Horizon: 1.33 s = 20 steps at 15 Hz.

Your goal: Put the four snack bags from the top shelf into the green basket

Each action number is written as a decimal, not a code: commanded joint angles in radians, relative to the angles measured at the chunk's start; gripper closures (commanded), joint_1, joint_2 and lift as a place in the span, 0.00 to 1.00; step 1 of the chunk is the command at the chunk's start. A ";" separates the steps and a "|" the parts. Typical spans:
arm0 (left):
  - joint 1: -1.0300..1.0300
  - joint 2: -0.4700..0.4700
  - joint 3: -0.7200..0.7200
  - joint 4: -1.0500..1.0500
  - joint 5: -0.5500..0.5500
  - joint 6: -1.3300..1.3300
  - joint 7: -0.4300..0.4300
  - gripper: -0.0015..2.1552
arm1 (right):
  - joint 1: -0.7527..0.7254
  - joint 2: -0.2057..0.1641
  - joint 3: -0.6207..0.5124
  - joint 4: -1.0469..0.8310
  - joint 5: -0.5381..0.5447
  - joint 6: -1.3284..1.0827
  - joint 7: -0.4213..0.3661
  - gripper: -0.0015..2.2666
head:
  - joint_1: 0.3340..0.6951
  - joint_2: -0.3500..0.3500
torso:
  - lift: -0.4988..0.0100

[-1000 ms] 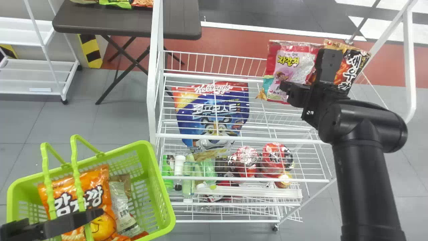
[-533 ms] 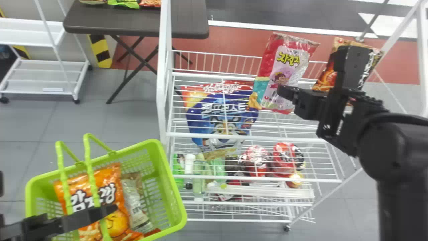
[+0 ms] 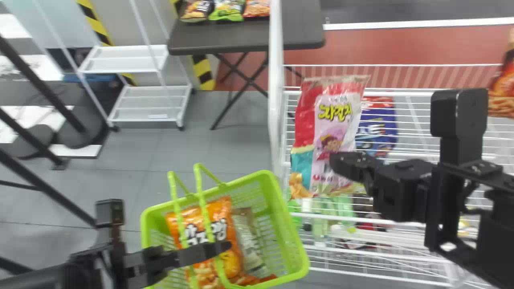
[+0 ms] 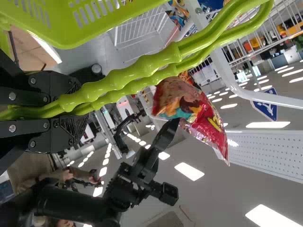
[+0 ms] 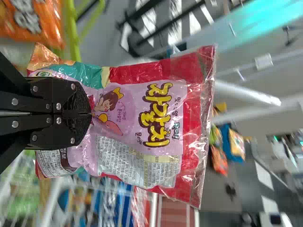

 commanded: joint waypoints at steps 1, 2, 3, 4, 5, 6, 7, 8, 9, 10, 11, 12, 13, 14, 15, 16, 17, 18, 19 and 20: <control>-0.004 -0.003 -0.004 0.000 -0.003 0.000 -0.010 1.00 | -0.008 0.000 0.118 0.066 -0.040 -0.029 0.003 1.00 | 1.00 0.87 | 0.98; -0.006 -0.004 -0.006 0.000 -0.003 0.000 -0.010 1.00 | -0.021 0.000 0.157 0.110 -0.042 -0.056 0.003 1.00 | 1.00 0.93 | 0.98; -0.006 -0.004 -0.006 0.000 -0.003 0.000 -0.010 1.00 | -0.041 0.002 0.188 0.153 -0.045 -0.066 0.002 1.00 | 1.00 0.99 | 0.98; -0.006 -0.004 -0.006 0.000 -0.003 0.000 -0.010 1.00 | -0.064 0.006 0.214 0.210 -0.045 -0.069 0.003 1.00 | 1.00 1.00 | 0.98; -0.006 -0.003 -0.004 -0.001 -0.001 0.000 -0.010 1.00 | -0.084 0.012 0.234 0.268 -0.048 -0.066 0.002 1.00 | 1.00 1.00 | 0.98; -0.006 -0.003 -0.003 -0.001 -0.001 0.000 -0.010 1.00 | -0.100 0.015 0.243 0.322 -0.058 -0.066 0.002 1.00 | 1.00 1.00 | 0.98; -0.006 -0.003 -0.003 -0.001 0.000 0.000 -0.010 1.00 | -0.120 0.015 0.253 0.374 -0.071 -0.066 0.000 1.00 | 1.00 1.00 | 0.98; -0.006 -0.003 -0.003 -0.001 0.000 0.000 -0.010 1.00 | -0.133 0.015 0.262 0.419 -0.071 -0.075 0.003 1.00 | 1.00 1.00 | 0.98; -0.006 -0.001 -0.006 -0.001 0.002 0.000 -0.010 1.00 | -0.158 0.015 0.271 0.478 -0.072 -0.081 0.011 1.00 | 1.00 1.00 | 0.98; -0.006 0.000 -0.006 -0.001 0.003 0.000 -0.010 1.00 | -0.186 0.014 0.279 0.527 -0.080 -0.078 0.014 1.00 | 1.00 1.00 | 0.98; -0.006 0.000 -0.007 -0.001 0.003 0.000 -0.010 1.00 | -0.201 0.015 0.283 0.558 -0.081 -0.053 0.017 1.00 | 1.00 1.00 | 0.98; -0.006 0.002 -0.007 -0.001 0.005 0.000 -0.010 1.00 | -0.213 0.015 0.286 0.574 -0.077 -0.023 0.018 0.96 | 1.00 1.00 | 0.98; -0.006 0.002 -0.007 -0.001 0.005 0.000 -0.010 1.00 | -0.221 0.014 0.285 0.580 -0.066 -0.001 0.018 0.69 | 1.00 1.00 | 0.98; -0.006 0.003 -0.007 -0.001 0.005 0.000 -0.010 1.00 | -0.227 0.015 0.282 0.586 -0.061 0.023 0.018 0.23 | 1.00 1.00 | 0.98; -0.006 0.005 -0.007 -0.001 0.006 0.000 -0.010 1.00 | -0.229 0.014 0.276 0.584 -0.061 0.048 0.020 0.00 | 1.00 1.00 | 0.98; -0.006 0.005 -0.007 0.000 0.006 0.000 -0.010 1.00 | -0.216 0.009 0.260 0.577 -0.077 0.051 0.043 0.00 | 1.00 1.00 | 0.98; -0.006 0.007 -0.007 0.000 0.006 0.000 -0.010 1.00 | -0.195 0.009 0.233 0.547 -0.084 0.051 0.072 0.01 | 1.00 1.00 | 0.98; -0.006 0.007 -0.007 0.000 0.006 0.000 -0.010 1.00 | -0.167 0.006 0.196 0.471 -0.086 0.051 0.077 0.02 | 1.00 1.00 | 0.98; -0.008 0.007 -0.007 0.000 0.008 0.000 -0.010 1.00 | -0.132 0.002 0.148 0.379 -0.084 0.057 0.080 0.03 | 1.00 1.00 | 0.98; -0.008 0.008 -0.006 0.002 0.009 0.000 -0.010 1.00 | -0.098 0.000 0.093 0.293 -0.080 0.063 0.081 0.03 | 1.00 1.00 | 0.98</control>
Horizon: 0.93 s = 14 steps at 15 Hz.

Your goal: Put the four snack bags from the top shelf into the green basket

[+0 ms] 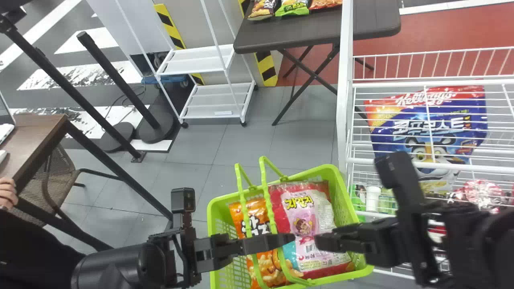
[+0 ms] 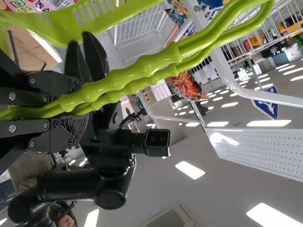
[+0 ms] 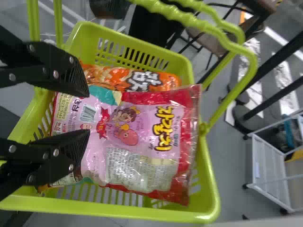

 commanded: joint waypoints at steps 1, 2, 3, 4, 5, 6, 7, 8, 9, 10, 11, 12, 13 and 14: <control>-0.001 0.001 0.002 0.001 0.002 0.000 -0.010 1.00 | 0.087 -0.005 -0.145 -0.201 0.045 0.004 -0.003 0.03 | 1.00 1.00 | 0.98; 0.001 0.001 0.003 0.001 0.002 0.000 -0.010 1.00 | 0.110 -0.004 -0.221 -0.274 0.091 0.001 -0.020 0.03 | 1.00 1.00 | 0.98; 0.001 0.003 0.005 0.005 0.002 0.000 -0.010 1.00 | 0.118 -0.004 -0.289 -0.301 0.119 -0.002 -0.031 0.03 | 1.00 1.00 | 0.98; -0.002 0.003 0.005 0.008 0.002 0.000 -0.010 1.00 | 0.109 -0.004 -0.368 -0.300 0.134 -0.011 -0.038 0.03 | 1.00 0.94 | 0.98; -0.004 0.003 0.002 0.009 0.002 0.000 -0.010 1.00 | 0.087 -0.004 -0.433 -0.272 0.149 -0.033 -0.057 0.03 | 1.00 0.85 | 0.98; -0.009 0.001 -0.005 0.014 0.000 0.000 -0.010 1.00 | 0.061 -0.004 -0.471 -0.218 0.183 -0.091 -0.058 0.03 | 1.00 0.75 | 0.98; -0.012 0.001 -0.011 0.015 -0.001 0.000 -0.010 1.00 | 0.029 -0.004 -0.513 -0.139 0.220 -0.192 -0.058 0.03 | 1.00 0.65 | 0.98; -0.013 -0.001 -0.014 0.015 -0.003 0.000 -0.010 1.00 | -0.010 -0.005 -0.559 -0.062 0.229 -0.257 -0.058 0.03 | 1.00 0.52 | 0.98; -0.013 -0.001 -0.012 0.015 -0.004 0.000 -0.010 1.00 | -0.060 -0.008 -0.605 0.024 0.241 -0.330 -0.058 0.03 | 1.00 0.45 | 0.98; -0.013 -0.002 -0.011 0.015 -0.004 0.000 -0.010 1.00 | -0.109 -0.016 -0.628 0.104 0.260 -0.367 -0.058 0.03 | 1.00 0.40 | 0.98; -0.010 -0.002 -0.009 0.014 -0.004 0.000 -0.010 1.00 | -0.166 -0.030 -0.651 0.191 0.278 -0.389 -0.058 0.03 | 1.00 0.35 | 0.98; -0.009 -0.002 -0.006 0.015 -0.004 0.000 -0.010 1.00 | -0.212 -0.043 -0.663 0.266 0.291 -0.435 -0.058 0.03 | 1.00 0.29 | 0.98; -0.007 -0.004 -0.003 0.017 -0.004 0.000 -0.010 1.00 | -0.263 -0.053 -0.675 0.352 0.318 -0.484 -0.060 0.04 | 1.00 0.21 | 0.98; -0.007 -0.004 0.000 0.018 -0.004 0.000 -0.010 1.00 | -0.306 -0.059 -0.683 0.423 0.341 -0.530 -0.060 0.04 | 1.00 0.18 | 0.98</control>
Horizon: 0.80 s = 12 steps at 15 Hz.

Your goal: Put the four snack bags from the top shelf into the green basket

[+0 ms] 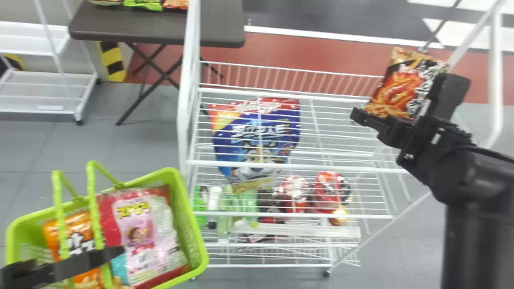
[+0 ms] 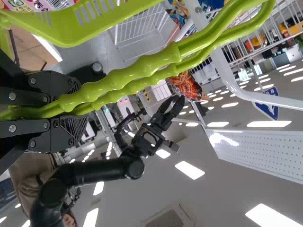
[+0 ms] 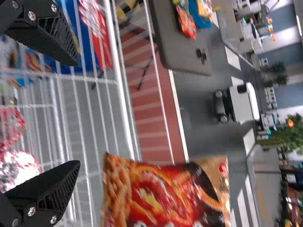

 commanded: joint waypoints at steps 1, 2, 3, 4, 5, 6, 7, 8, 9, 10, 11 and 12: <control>0.003 -0.002 0.007 0.004 0.000 0.000 -0.010 1.00 | -0.111 -0.020 -0.030 0.188 0.054 -0.125 0.001 0.04 | 1.00 0.16 | 0.98; 0.001 -0.002 0.007 0.005 -0.001 0.000 -0.010 1.00 | -0.148 -0.029 -0.036 0.252 0.079 -0.159 0.001 0.04 | 1.00 0.14 | 0.98; 0.001 -0.002 0.010 0.008 -0.001 0.000 -0.010 1.00 | -0.193 -0.042 -0.036 0.323 0.111 -0.180 0.000 0.04 | 1.00 0.12 | 0.98; 0.003 -0.002 0.011 0.016 -0.001 0.000 -0.010 1.00 | -0.222 -0.055 -0.038 0.386 0.127 -0.226 -0.002 0.04 | 1.00 0.09 | 0.98; 0.001 -0.002 0.015 0.021 -0.001 0.000 -0.010 1.00 | -0.245 -0.074 -0.036 0.439 0.136 -0.263 -0.016 0.04 | 1.00 0.08 | 0.98; 0.001 0.000 0.016 0.030 -0.003 -0.006 -0.010 1.00 | -0.274 -0.094 -0.019 0.505 0.150 -0.297 -0.028 0.04 | 1.00 0.06 | 0.98; -0.002 0.000 0.018 0.036 -0.003 -0.009 -0.010 1.00 | -0.309 -0.100 -0.012 0.570 0.193 -0.318 -0.028 0.04 | 1.00 0.05 | 0.98; -0.004 0.000 0.018 0.037 -0.003 -0.009 -0.010 1.00 | -0.334 -0.100 -0.012 0.616 0.222 -0.337 -0.028 0.04 | 1.00 0.04 | 0.98; -0.004 0.000 0.016 0.039 -0.003 -0.012 -0.010 1.00 | -0.354 -0.100 -0.009 0.646 0.231 -0.337 -0.026 0.07 | 1.00 0.03 | 0.98; -0.005 0.000 0.016 0.042 -0.003 -0.012 -0.010 1.00 | -0.365 -0.100 -0.001 0.671 0.242 -0.337 -0.028 0.17 | 1.00 0.03 | 0.98; -0.007 0.000 0.015 0.045 -0.003 -0.012 -0.010 1.00 | -0.365 -0.098 0.010 0.671 0.248 -0.334 -0.028 0.31 | 1.00 0.03 | 0.98; -0.007 0.000 0.016 0.048 -0.004 -0.015 -0.010 1.00 | -0.366 -0.098 0.016 0.669 0.251 -0.334 -0.031 0.53 | 1.00 0.03 | 0.98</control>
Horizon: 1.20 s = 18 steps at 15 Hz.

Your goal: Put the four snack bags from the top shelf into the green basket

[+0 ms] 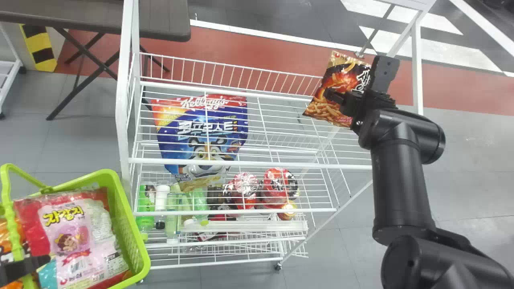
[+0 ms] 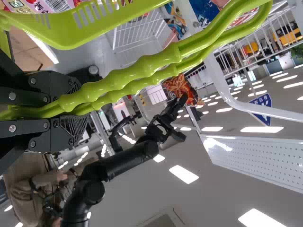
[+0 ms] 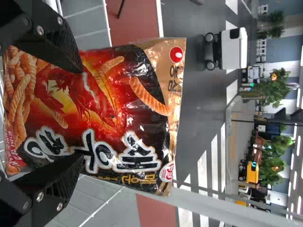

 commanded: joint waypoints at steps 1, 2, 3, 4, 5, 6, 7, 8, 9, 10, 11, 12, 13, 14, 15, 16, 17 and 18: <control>-0.006 0.002 0.000 0.011 -0.001 -0.002 -0.010 1.00 | -0.001 0.002 0.014 0.004 0.007 0.013 -0.024 0.79 | 1.00 0.04 | 0.98; -0.007 0.002 0.000 0.014 -0.001 -0.002 -0.010 1.00 | 0.010 0.010 0.011 -0.006 0.006 0.019 -0.064 1.00 | 1.00 0.04 | 0.98; -0.009 0.002 -0.003 0.014 -0.001 -0.002 -0.010 1.00 | 0.021 0.013 0.008 -0.022 0.000 0.019 -0.069 1.00 | 1.00 0.03 | 0.98; -0.010 0.003 -0.003 0.014 -0.001 -0.002 -0.010 1.00 | 0.030 0.015 0.008 -0.040 -0.009 0.019 -0.078 1.00 | 1.00 0.03 | 0.98; -0.010 0.003 -0.003 0.015 -0.001 -0.002 -0.010 1.00 | 0.050 0.019 0.000 -0.082 -0.025 0.010 -0.086 1.00 | 1.00 0.03 | 0.98; -0.010 0.005 -0.001 0.017 -0.001 -0.002 -0.010 1.00 | 0.071 0.022 -0.003 -0.126 -0.045 0.010 -0.090 1.00 | 1.00 0.03 | 0.98; -0.010 0.005 0.000 0.018 0.002 -0.002 -0.010 1.00 | 0.094 0.022 -0.006 -0.172 -0.078 0.016 -0.092 1.00 | 1.00 0.03 | 0.98; -0.010 0.005 0.002 0.018 0.002 -0.002 -0.010 1.00 | 0.121 0.022 -0.006 -0.224 -0.105 0.026 -0.092 1.00 | 1.00 0.03 | 0.98; -0.010 0.005 0.002 0.020 0.002 -0.002 -0.010 1.00 | 0.165 0.022 -0.008 -0.312 -0.144 0.062 -0.092 1.00 | 1.00 0.03 | 0.98; -0.013 0.005 0.000 0.024 0.002 -0.002 -0.010 1.00 | 0.225 0.025 -0.001 -0.427 -0.197 0.133 -0.097 1.00 | 1.00 0.03 | 0.98; -0.016 0.005 -0.001 0.026 0.002 -0.002 -0.010 1.00 | 0.283 0.033 0.008 -0.536 -0.243 0.176 -0.098 1.00 | 1.00 0.03 | 0.98; -0.021 0.005 -0.003 0.027 0.002 -0.002 -0.010 1.00 | 0.346 0.045 0.020 -0.666 -0.296 0.231 -0.098 1.00 | 1.00 0.05 | 0.98; -0.024 0.005 -0.003 0.027 0.002 -0.002 -0.010 1.00 | 0.417 0.053 0.049 -0.799 -0.350 0.308 -0.100 1.00 | 1.00 0.07 | 0.98; -0.024 0.005 -0.003 0.027 0.002 -0.002 -0.010 1.00 | 0.475 0.067 0.066 -0.908 -0.391 0.348 -0.103 1.00 | 1.00 0.09 | 0.98; -0.024 0.005 -0.003 0.027 0.001 -0.002 -0.010 1.00 | 0.539 0.081 0.098 -1.030 -0.436 0.412 -0.103 1.00 | 1.00 0.12 | 0.98; -0.026 0.005 -0.004 0.027 0.001 -0.002 -0.010 1.00 | 0.598 0.090 0.137 -1.134 -0.494 0.458 -0.103 1.00 | 1.00 0.21 | 0.98; -0.026 0.005 -0.004 0.027 0.001 -0.002 -0.010 1.00 | 0.642 0.090 0.186 -1.198 -0.531 0.492 -0.103 1.00 | 1.00 0.27 | 0.98; -0.027 0.005 -0.004 0.026 0.002 -0.002 -0.010 1.00 | 0.682 0.094 0.252 -1.261 -0.556 0.526 -0.103 1.00 | 1.00 0.34 | 0.98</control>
